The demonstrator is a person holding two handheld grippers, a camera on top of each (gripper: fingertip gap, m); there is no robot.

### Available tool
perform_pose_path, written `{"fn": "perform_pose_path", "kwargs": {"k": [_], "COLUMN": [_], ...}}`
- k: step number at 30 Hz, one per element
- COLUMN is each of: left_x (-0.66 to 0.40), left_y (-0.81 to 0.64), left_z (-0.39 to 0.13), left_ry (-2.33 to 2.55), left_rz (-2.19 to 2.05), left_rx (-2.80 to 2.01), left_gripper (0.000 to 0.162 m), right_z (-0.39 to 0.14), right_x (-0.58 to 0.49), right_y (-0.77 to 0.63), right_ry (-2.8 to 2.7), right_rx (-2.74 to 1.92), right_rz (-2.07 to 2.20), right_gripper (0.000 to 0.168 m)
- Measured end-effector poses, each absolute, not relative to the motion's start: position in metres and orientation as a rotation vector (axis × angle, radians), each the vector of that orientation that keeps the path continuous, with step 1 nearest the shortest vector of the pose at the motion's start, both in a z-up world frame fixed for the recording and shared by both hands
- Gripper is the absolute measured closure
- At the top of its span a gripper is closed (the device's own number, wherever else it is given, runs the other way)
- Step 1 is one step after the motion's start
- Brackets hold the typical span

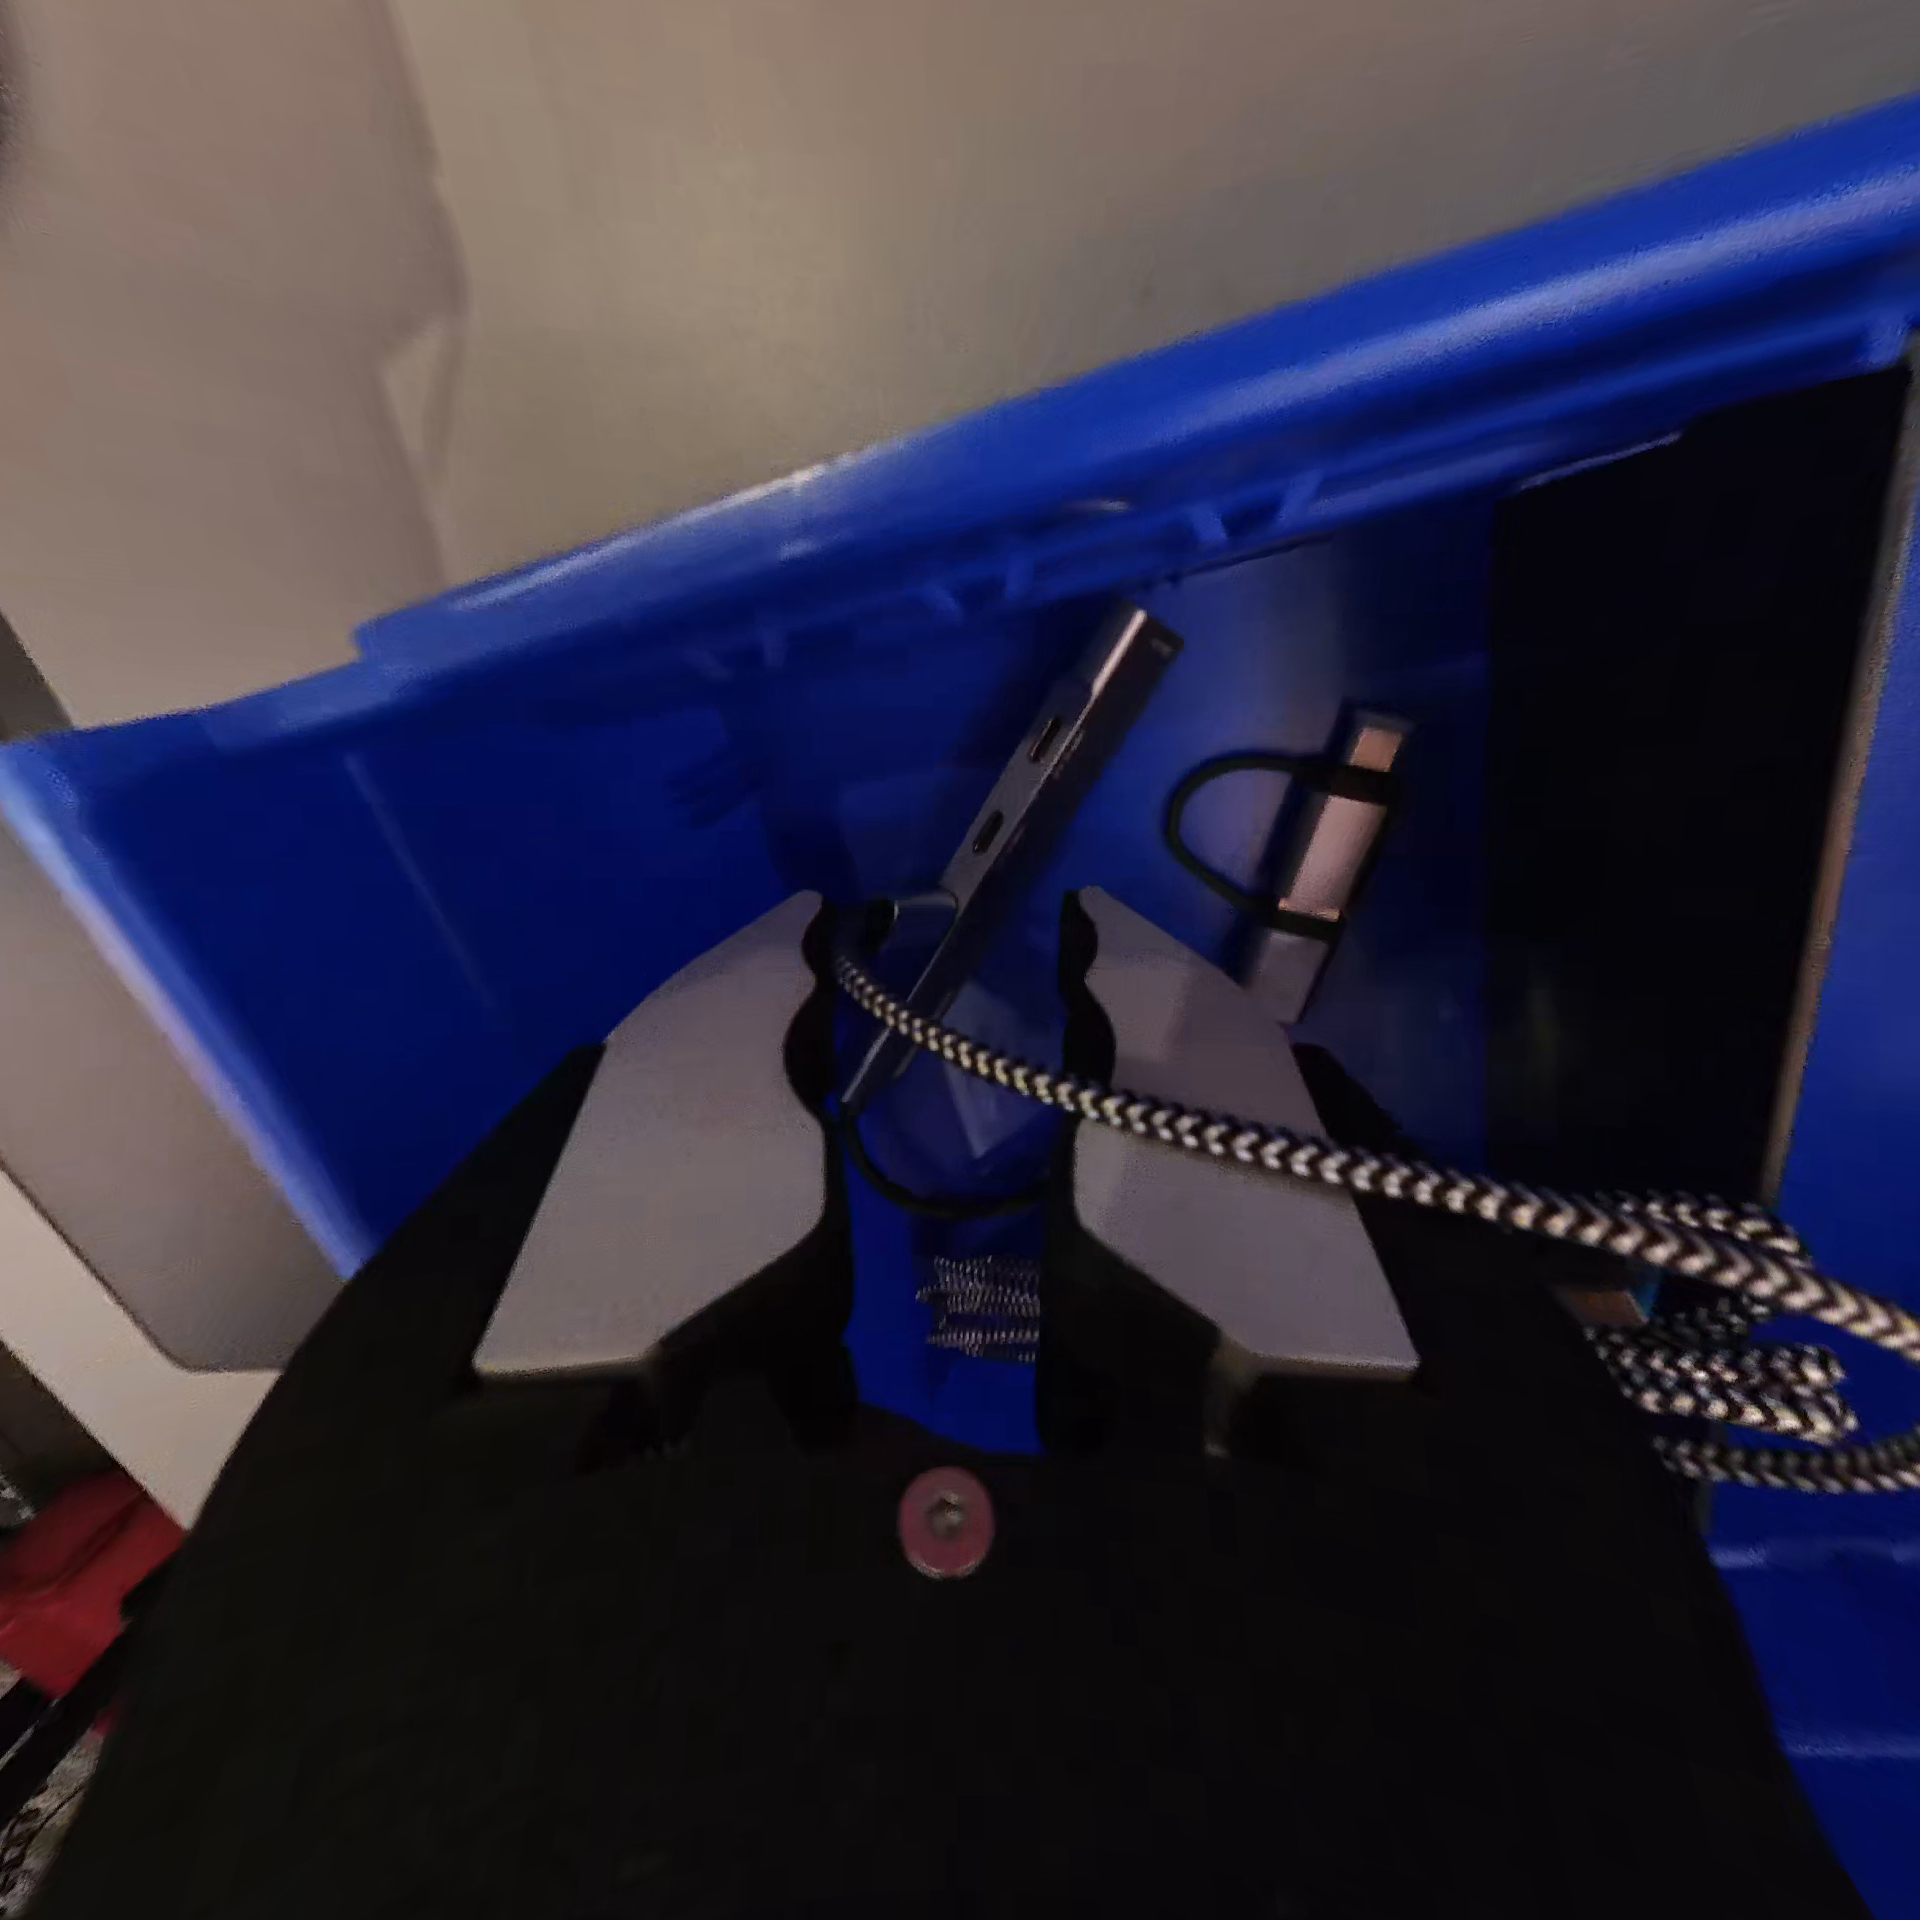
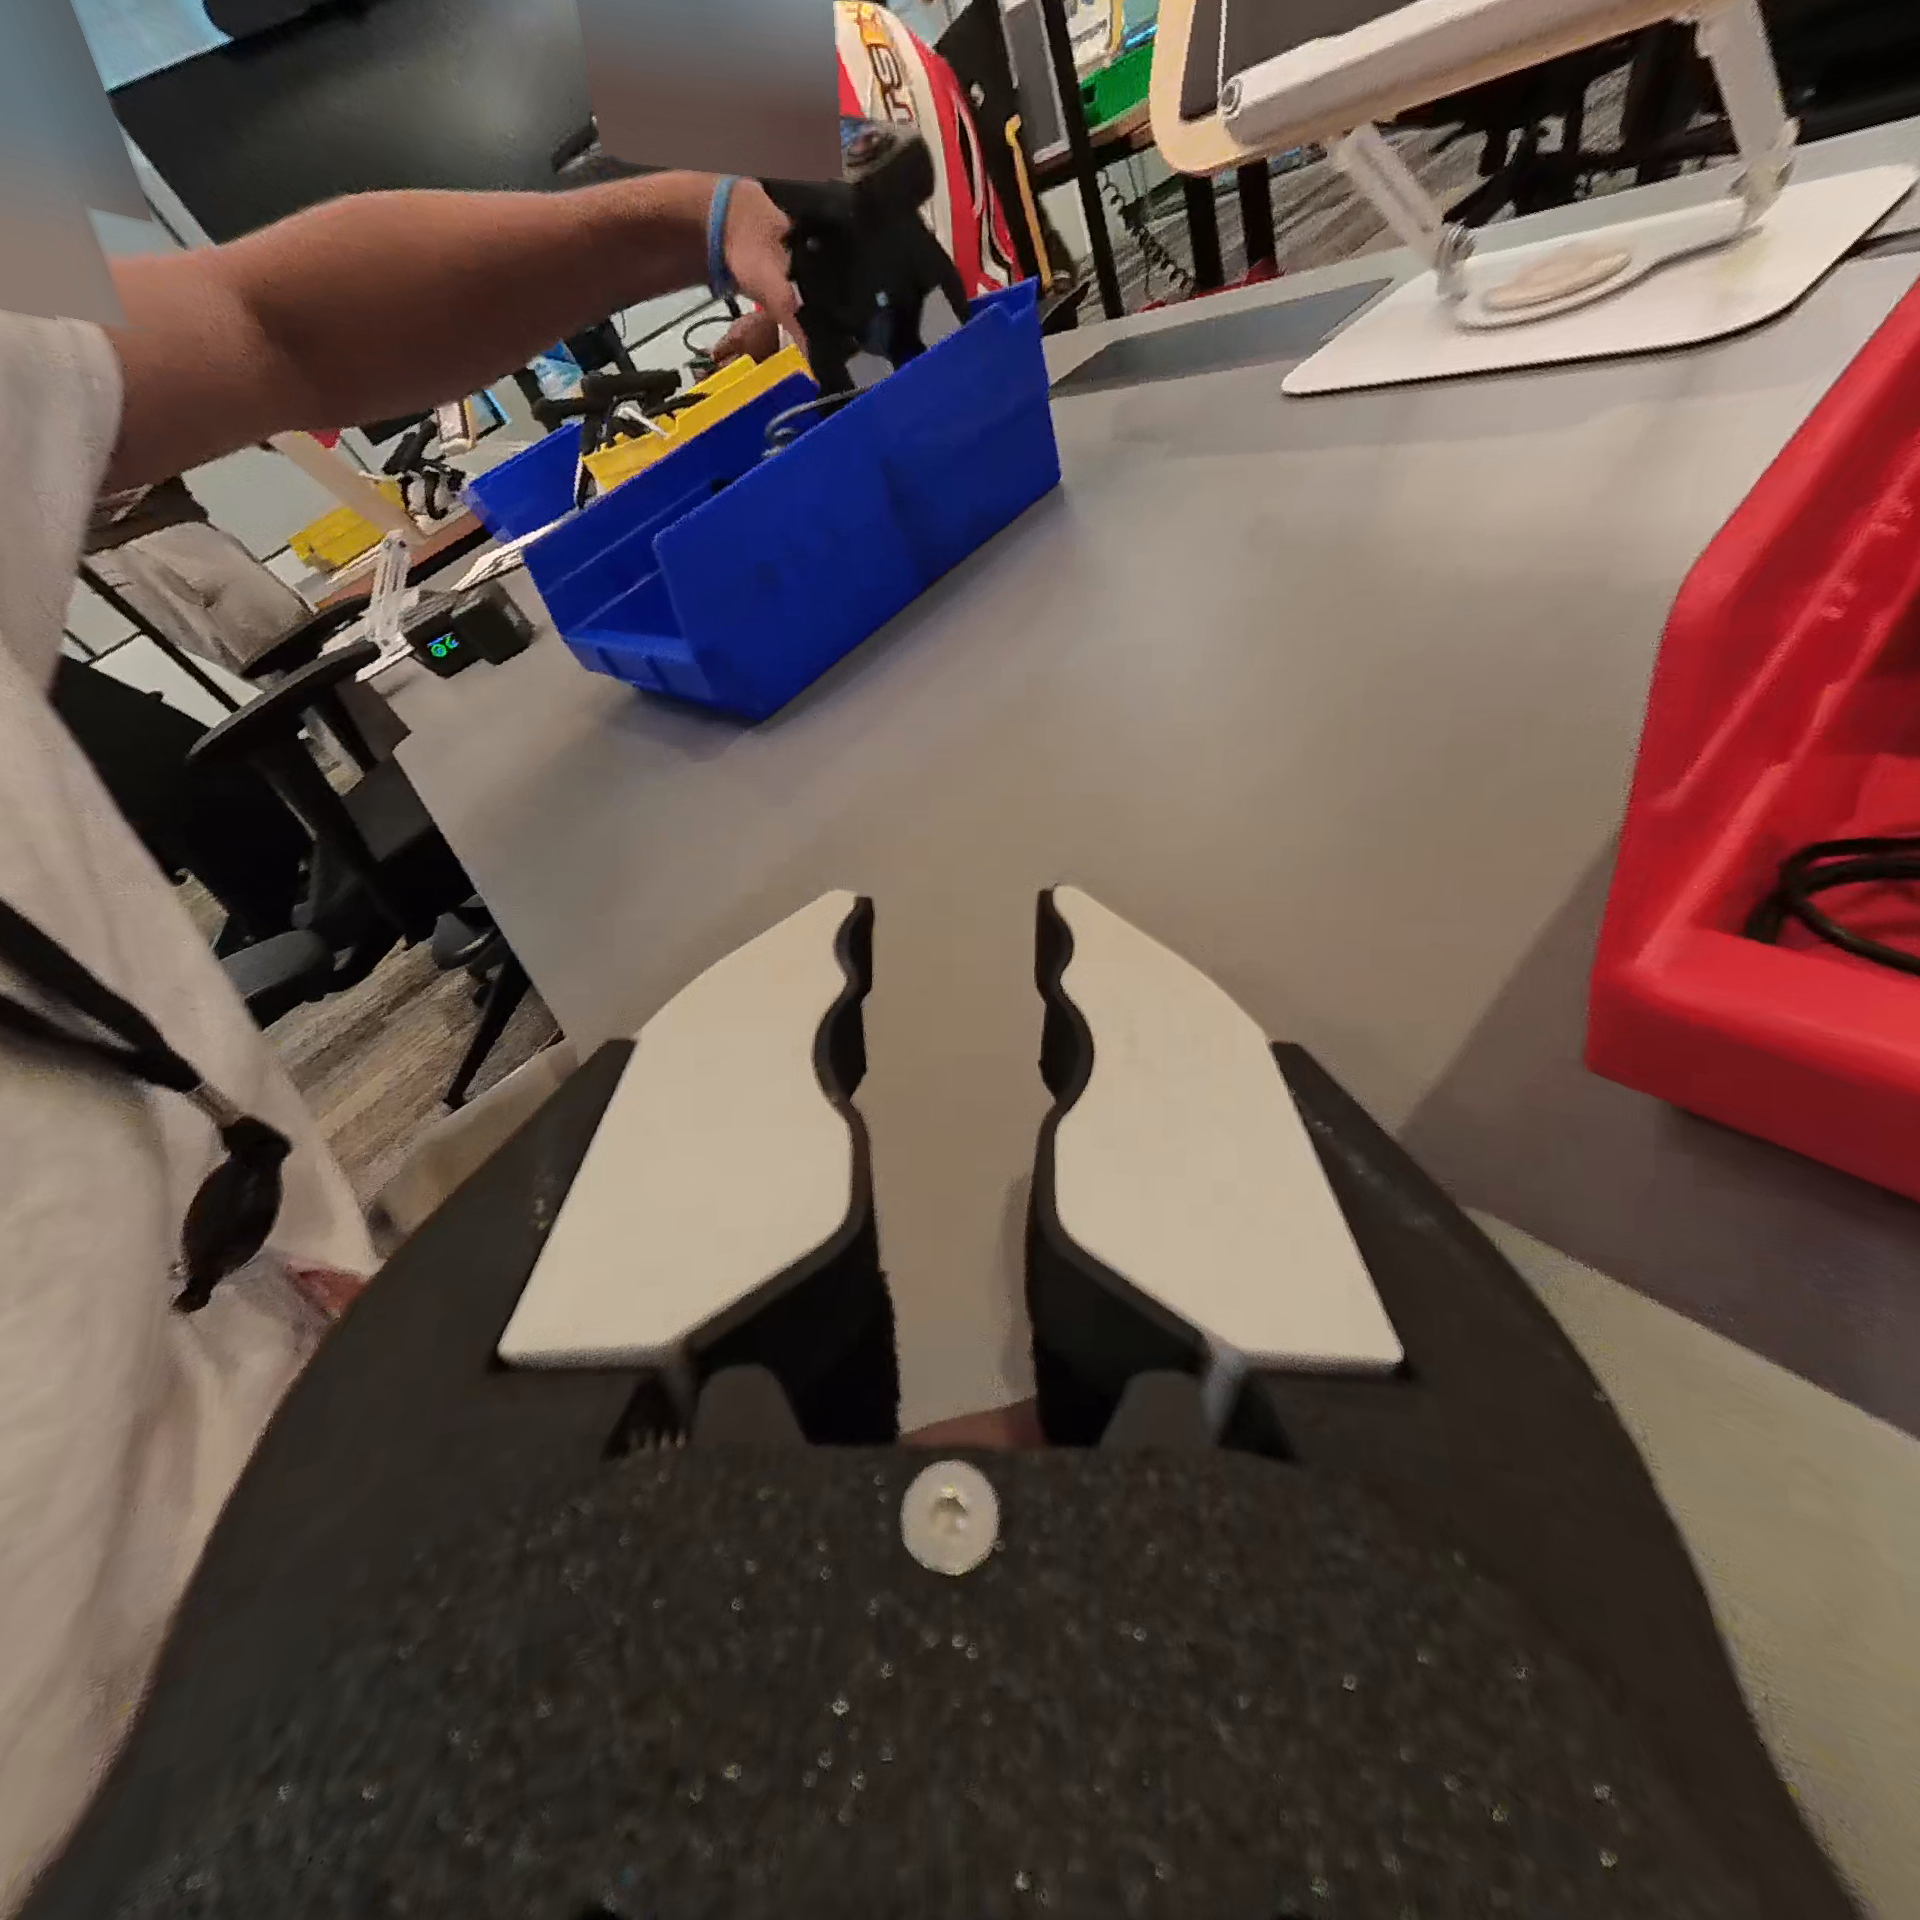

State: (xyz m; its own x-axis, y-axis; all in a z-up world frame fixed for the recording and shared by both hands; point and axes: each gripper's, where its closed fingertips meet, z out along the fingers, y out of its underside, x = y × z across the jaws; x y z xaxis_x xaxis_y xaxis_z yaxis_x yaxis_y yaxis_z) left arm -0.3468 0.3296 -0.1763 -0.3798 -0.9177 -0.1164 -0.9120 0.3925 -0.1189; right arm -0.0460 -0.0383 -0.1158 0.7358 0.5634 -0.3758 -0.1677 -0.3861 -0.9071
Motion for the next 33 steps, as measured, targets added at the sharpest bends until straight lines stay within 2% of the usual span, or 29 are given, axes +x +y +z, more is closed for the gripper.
{"fn": "perform_pose_path", "kwargs": {"k": [6, 8, 10, 17, 22, 29, 31, 33], "left_x": [-0.341, -0.344, -0.348, -0.370, -0.365, -0.331, -0.312, -0.286], "left_y": [0.326, 0.326, 0.326, 0.330, 0.320, 0.268, 0.247, 0.219], "left_z": [-0.181, -0.176, -0.167, -0.120, -0.037, 0.145, 0.178, 0.190], "left_ry": [2.373, 2.334, 2.288, 2.106, 1.905, 1.671, 1.612, 1.577], "left_rz": [-0.069, -0.069, -0.066, 0.119, 0.218, 0.344, 0.347, 0.303], "left_rx": [-1.571, -1.567, -1.562, -1.499, -1.380, -1.124, -1.059, -1.002], "left_gripper": [0.122, 0.130, 0.149, 0.155, 0.155, 0.156, 0.156, 0.156], "right_z": [-0.115, -0.115, -0.115, -0.113, -0.101, -0.067, -0.066, -0.071], "right_x": [-0.045, -0.044, -0.045, -0.059, -0.085, -0.123, -0.124, -0.119], "right_y": [-0.039, -0.038, -0.038, -0.043, -0.038, -0.021, -0.020, -0.018], "right_ry": [-0.296, -0.282, -0.282, -0.358, -0.503, -0.709, -0.683, -0.642], "right_rx": [-1.800, -1.801, -1.798, -1.802, -1.768, -1.665, -1.642, -1.646], "right_rz": [0.877, 0.893, 0.902, 0.913, 0.895, 0.855, 0.862, 0.855], "right_gripper": [0.140, 0.140, 0.140, 0.141, 0.141, 0.140, 0.140, 0.140]}}
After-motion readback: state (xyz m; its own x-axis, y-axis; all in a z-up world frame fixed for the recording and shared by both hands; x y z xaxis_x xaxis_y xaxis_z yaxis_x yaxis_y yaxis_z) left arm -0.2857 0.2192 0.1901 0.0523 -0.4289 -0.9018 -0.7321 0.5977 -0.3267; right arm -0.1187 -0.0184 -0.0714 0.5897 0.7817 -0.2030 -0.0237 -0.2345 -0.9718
